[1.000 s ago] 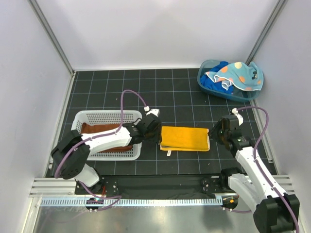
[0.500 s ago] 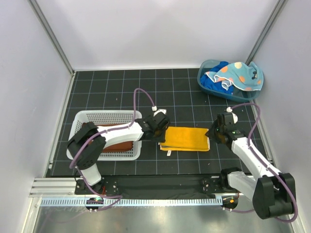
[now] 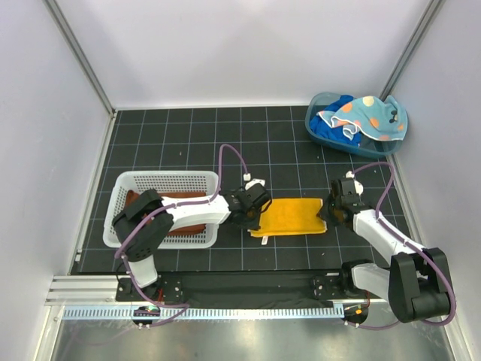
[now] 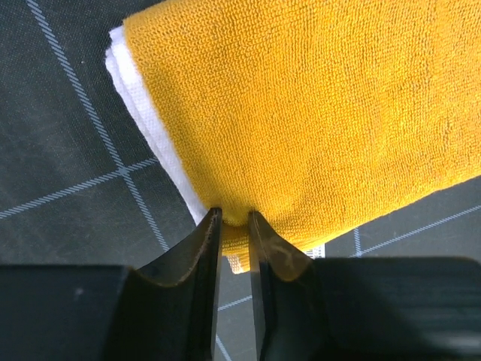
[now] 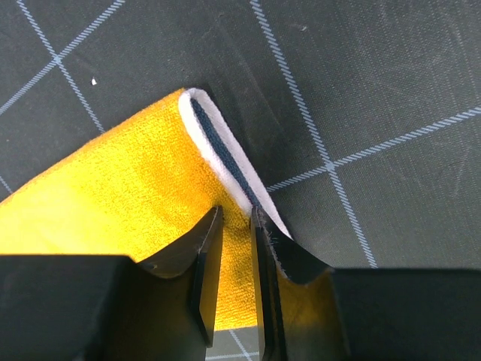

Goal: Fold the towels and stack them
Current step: Fold the towel

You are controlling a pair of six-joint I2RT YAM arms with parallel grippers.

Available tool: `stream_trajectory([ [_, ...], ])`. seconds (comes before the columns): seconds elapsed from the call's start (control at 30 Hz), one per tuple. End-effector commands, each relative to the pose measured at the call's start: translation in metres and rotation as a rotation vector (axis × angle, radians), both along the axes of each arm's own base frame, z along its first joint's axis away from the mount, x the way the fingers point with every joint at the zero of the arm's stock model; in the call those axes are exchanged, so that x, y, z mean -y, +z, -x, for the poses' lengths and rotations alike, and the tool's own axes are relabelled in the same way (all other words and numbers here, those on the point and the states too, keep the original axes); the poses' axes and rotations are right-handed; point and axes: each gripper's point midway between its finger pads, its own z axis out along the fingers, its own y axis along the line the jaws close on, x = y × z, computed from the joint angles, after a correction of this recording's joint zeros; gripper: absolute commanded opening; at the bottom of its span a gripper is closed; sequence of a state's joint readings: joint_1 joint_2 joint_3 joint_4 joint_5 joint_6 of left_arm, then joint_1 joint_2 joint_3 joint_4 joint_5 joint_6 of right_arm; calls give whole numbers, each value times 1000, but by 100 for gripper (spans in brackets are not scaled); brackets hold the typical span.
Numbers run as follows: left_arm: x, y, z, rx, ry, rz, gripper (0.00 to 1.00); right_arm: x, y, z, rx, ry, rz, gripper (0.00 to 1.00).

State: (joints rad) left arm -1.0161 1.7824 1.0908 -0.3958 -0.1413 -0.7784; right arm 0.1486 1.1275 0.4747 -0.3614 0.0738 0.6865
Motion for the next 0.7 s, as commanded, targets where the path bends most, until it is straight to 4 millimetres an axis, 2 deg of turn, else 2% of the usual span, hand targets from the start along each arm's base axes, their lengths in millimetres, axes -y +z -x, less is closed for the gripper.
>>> stream_trajectory([
  [0.0, 5, 30, -8, 59, 16, 27, 27, 8, 5, -9, 31, -9, 52, 29],
  [0.1, -2, 50, -16, 95, 37, 27, 37, 15, 6, -10, 27, -24, 87, 29],
  [0.13, -3, 53, -18, 95, 46, 36, 42, 15, 5, -11, 22, -24, 89, 29],
  [0.23, -12, 56, -26, 84, 87, 48, 50, 14, 7, -16, 19, -24, 84, 30],
  [0.37, -21, 50, -36, 55, 128, 58, 62, 14, 1, -19, -5, -26, 80, 30],
  [0.53, -7, 44, -40, 16, 126, 161, 67, 19, -1, -21, -11, -37, 74, 30],
  [0.67, 3, 30, -36, -40, 123, 202, 68, 26, -1, -22, -18, -55, 48, 30],
])
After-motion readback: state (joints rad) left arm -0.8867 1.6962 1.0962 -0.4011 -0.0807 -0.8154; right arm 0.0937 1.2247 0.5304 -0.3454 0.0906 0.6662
